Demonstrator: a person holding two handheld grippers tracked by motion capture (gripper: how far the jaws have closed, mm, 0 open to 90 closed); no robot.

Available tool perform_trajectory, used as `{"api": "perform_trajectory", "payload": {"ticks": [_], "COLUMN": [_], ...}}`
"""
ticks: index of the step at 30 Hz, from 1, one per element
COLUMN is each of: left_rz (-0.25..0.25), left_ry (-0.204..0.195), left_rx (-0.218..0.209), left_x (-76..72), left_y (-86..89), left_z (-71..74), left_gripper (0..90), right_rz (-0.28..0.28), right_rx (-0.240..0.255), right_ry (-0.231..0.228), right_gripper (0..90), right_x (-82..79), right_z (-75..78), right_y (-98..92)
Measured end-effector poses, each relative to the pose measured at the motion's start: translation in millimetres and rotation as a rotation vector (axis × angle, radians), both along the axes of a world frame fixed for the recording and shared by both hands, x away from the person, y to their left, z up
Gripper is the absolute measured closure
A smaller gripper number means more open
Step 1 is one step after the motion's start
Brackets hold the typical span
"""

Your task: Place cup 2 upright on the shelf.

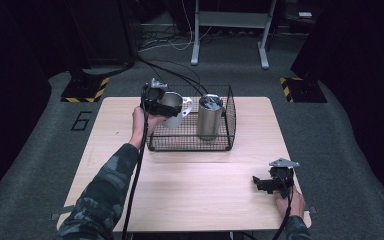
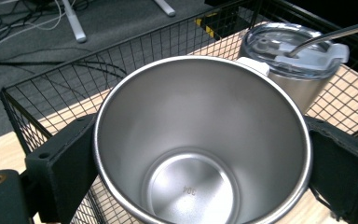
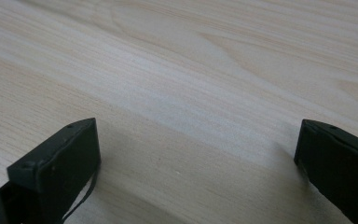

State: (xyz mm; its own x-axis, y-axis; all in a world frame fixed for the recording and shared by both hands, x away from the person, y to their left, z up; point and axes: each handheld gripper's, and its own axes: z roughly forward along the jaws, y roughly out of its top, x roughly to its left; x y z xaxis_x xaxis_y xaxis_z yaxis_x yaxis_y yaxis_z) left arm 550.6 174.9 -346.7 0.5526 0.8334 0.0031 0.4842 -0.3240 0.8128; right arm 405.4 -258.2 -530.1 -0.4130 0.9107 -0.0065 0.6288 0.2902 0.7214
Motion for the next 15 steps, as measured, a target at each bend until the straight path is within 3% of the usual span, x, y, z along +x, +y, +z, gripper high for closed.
{"api": "perform_trajectory", "payload": {"ticks": [5,6,12,13,15], "left_rz": [0.000,0.022,0.029,0.037,0.037], "left_ry": [0.000,0.040,0.046,0.076,0.076], "left_rx": [0.000,0.020,0.016,0.033,0.033], "left_x": [0.0,13.0,15.5,21.7,21.7], "left_y": [0.0,-5.3,-7.6,-13.6,-13.6], "left_z": [0.0,-14.3,-18.2,-28.2,-28.2], "left_gripper": [6.1,6.1,6.1,6.1,6.1], "right_rz": [0.000,-0.001,0.000,0.000,0.001], "right_rx": [0.000,0.001,0.001,0.001,0.002], "right_ry": [0.000,0.000,0.002,0.002,0.001], "right_gripper": [0.0,0.0,0.0,0.0,0.0], "right_x": [0.0,0.0,-0.1,-0.1,0.0], "right_z": [0.0,-0.1,0.1,0.1,0.0], "right_y": [0.0,0.2,0.2,0.2,0.1]}}
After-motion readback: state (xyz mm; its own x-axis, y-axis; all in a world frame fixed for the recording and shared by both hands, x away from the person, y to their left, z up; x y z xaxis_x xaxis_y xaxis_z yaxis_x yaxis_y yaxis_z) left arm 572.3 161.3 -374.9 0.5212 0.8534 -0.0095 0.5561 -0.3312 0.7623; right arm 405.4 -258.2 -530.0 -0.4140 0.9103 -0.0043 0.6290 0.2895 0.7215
